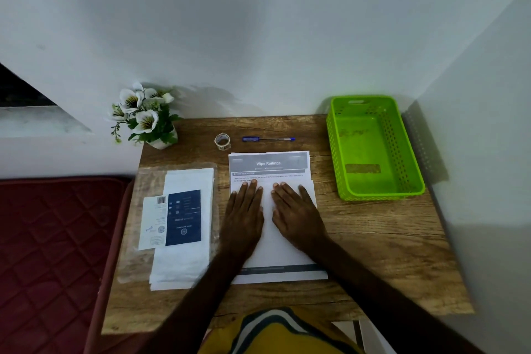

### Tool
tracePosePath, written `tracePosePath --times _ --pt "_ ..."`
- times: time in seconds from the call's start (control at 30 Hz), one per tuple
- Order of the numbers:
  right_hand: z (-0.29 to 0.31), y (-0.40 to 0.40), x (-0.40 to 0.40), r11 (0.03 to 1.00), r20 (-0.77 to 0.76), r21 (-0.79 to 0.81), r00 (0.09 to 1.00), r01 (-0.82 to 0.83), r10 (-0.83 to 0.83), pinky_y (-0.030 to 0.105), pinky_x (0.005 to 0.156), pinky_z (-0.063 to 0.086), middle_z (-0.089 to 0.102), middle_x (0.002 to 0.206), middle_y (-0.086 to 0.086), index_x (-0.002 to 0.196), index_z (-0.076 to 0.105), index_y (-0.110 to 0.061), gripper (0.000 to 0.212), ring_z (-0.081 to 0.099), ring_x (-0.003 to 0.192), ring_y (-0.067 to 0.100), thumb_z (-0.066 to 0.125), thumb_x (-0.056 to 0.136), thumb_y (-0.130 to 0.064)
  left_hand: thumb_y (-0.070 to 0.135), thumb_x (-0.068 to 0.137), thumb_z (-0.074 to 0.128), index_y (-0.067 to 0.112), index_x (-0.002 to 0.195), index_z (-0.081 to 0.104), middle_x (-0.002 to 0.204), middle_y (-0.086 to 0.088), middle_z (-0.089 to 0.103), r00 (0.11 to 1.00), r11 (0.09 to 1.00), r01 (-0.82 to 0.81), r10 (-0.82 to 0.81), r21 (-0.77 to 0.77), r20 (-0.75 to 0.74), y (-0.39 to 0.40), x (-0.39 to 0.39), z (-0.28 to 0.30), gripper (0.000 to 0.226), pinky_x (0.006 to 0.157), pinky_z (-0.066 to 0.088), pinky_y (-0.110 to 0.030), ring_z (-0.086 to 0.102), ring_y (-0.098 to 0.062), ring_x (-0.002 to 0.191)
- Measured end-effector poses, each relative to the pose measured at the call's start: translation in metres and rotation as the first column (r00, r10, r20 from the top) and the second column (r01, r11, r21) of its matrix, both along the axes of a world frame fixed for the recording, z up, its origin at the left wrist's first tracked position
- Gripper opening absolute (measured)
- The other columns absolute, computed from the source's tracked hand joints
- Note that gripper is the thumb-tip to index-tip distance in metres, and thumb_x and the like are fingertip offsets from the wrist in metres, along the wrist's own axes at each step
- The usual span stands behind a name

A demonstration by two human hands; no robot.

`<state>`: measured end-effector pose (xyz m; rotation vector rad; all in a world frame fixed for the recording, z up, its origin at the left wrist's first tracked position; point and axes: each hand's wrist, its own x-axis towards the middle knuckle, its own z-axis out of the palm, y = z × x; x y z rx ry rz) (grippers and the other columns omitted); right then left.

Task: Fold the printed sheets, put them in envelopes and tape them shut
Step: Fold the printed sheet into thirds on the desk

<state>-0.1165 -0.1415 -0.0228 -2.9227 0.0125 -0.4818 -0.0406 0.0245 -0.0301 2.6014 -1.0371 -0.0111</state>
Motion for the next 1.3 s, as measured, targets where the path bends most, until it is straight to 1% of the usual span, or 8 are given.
tracePosePath --times 0.2,0.43,0.77,0.87,1.0,1.07,1.2,1.3 --pt "0.003 0.013 0.012 0.999 -0.246 -0.035 0.969 0.020 -0.028 0.058 0.119 0.030 0.041 0.161 0.009 0.151 0.048 -0.009 0.052 0.033 0.152 0.022 0.035 0.105 -0.029 0.028 0.106 0.033 0.012 0.156 0.039 0.165 -0.009 0.030 1.000 1.000 -0.013 0.013 -0.010 -0.005 -0.001 -0.003 -0.005 0.053 0.125 0.024 -0.050 0.022 -0.025 0.156" --pt "-0.001 -0.005 0.000 0.993 -0.311 0.077 0.948 0.091 -0.063 0.049 0.126 0.022 0.025 0.168 0.007 0.160 0.030 -0.011 0.060 0.020 0.156 0.020 0.033 0.108 -0.042 0.029 0.106 0.033 0.013 0.157 0.037 0.166 -0.008 0.028 0.999 1.000 -0.021 0.021 0.008 -0.025 0.000 -0.003 -0.004 0.054 0.127 0.021 -0.048 0.020 -0.024 0.156" --pt "0.007 -0.044 -0.025 0.977 -0.368 0.039 0.912 0.210 -0.182 0.048 0.125 0.022 0.020 0.169 0.007 0.161 0.027 -0.011 0.066 0.023 0.155 0.026 0.039 0.106 -0.045 0.030 0.105 0.030 0.013 0.157 0.036 0.167 -0.007 0.027 0.998 1.000 -0.027 0.027 0.001 -0.057 -0.001 -0.003 -0.001 0.055 0.127 0.022 -0.049 0.021 -0.025 0.156" --pt "0.013 -0.041 -0.020 0.967 -0.371 0.090 0.910 0.236 -0.188 0.051 0.124 0.024 0.026 0.168 0.010 0.158 0.034 -0.009 0.064 0.025 0.155 0.028 0.050 0.104 -0.039 0.029 0.105 0.031 0.014 0.157 0.035 0.167 -0.007 0.027 0.998 1.000 -0.027 0.026 -0.008 -0.058 -0.001 -0.004 -0.004 0.055 0.127 0.021 -0.048 0.020 -0.025 0.157" --pt "0.025 -0.035 -0.009 0.983 -0.288 0.082 0.948 0.165 -0.135 0.053 0.115 0.039 0.050 0.153 0.016 0.144 0.055 -0.003 0.057 0.046 0.143 0.035 0.068 0.095 -0.029 0.030 0.106 0.031 0.015 0.158 0.034 0.168 -0.006 0.024 0.998 1.000 -0.025 0.024 -0.018 -0.058 -0.001 -0.003 -0.007 0.055 0.128 0.019 -0.048 0.017 -0.023 0.157" --pt "0.030 -0.033 -0.002 0.988 -0.282 0.086 0.954 0.130 -0.101 0.050 0.112 0.042 0.058 0.146 0.016 0.140 0.059 -0.002 0.055 0.052 0.138 0.035 0.070 0.093 -0.028 0.031 0.106 0.029 0.014 0.158 0.034 0.168 -0.006 0.024 0.998 1.000 -0.023 0.022 -0.016 -0.056 0.000 -0.003 -0.007 0.054 0.128 0.019 -0.048 0.018 -0.023 0.157" --pt "0.037 -0.029 0.013 0.985 -0.395 0.117 0.915 0.131 -0.075 0.045 0.114 0.038 0.053 0.148 0.013 0.144 0.054 -0.008 0.057 0.046 0.140 0.031 0.063 0.096 -0.036 0.032 0.107 0.027 0.013 0.157 0.036 0.167 -0.007 0.027 0.998 0.999 -0.022 0.020 -0.026 -0.061 0.000 -0.002 -0.007 0.055 0.127 0.020 -0.049 0.020 -0.024 0.157" --pt "0.041 -0.032 0.023 0.984 -0.427 0.120 0.902 0.129 -0.066 0.043 0.111 0.038 0.053 0.145 0.011 0.142 0.056 -0.011 0.060 0.044 0.138 0.029 0.067 0.091 -0.042 0.032 0.107 0.027 0.013 0.157 0.037 0.166 -0.007 0.028 0.998 0.999 -0.026 0.025 -0.018 -0.063 0.000 -0.003 -0.007 0.055 0.127 0.021 -0.049 0.021 -0.025 0.156"
